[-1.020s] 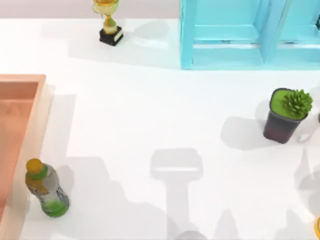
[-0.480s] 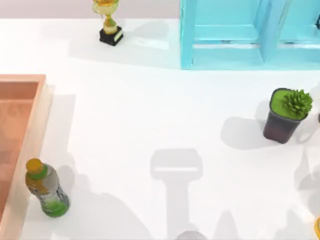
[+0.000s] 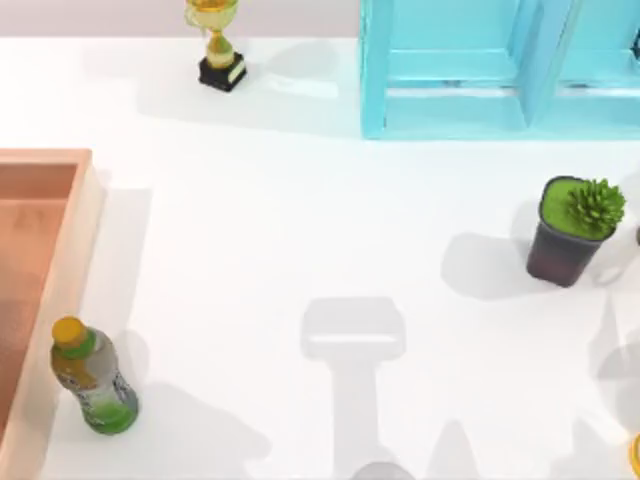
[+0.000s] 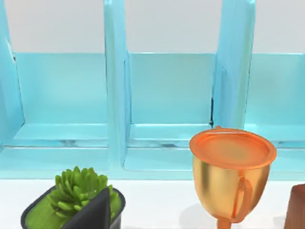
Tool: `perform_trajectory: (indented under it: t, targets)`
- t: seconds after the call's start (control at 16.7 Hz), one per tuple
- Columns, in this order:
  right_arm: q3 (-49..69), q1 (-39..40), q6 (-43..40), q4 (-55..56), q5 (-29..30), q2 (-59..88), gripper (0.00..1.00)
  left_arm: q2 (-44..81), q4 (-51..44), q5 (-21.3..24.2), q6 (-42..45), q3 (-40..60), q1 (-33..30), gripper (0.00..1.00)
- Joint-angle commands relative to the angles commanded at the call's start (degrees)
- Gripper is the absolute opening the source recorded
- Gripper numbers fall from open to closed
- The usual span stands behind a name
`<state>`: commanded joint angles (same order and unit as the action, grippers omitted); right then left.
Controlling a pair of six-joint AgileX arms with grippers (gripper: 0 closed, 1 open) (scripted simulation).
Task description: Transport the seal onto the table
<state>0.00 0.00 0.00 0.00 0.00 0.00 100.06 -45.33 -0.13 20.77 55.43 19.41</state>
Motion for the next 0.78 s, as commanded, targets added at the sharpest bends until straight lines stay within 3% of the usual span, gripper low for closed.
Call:
perform_trajectory:
  t: [0.12, 0.78]
  targets:
    - [0.00, 0.00, 0.00, 0.00, 0.00, 0.00, 1.00, 0.00, 0.00, 0.00, 0.00, 0.00, 0.00, 1.00]
    - [0.00, 0.00, 0.00, 0.00, 0.00, 0.00, 1.00, 0.00, 0.00, 0.00, 0.00, 0.00, 0.00, 0.17]
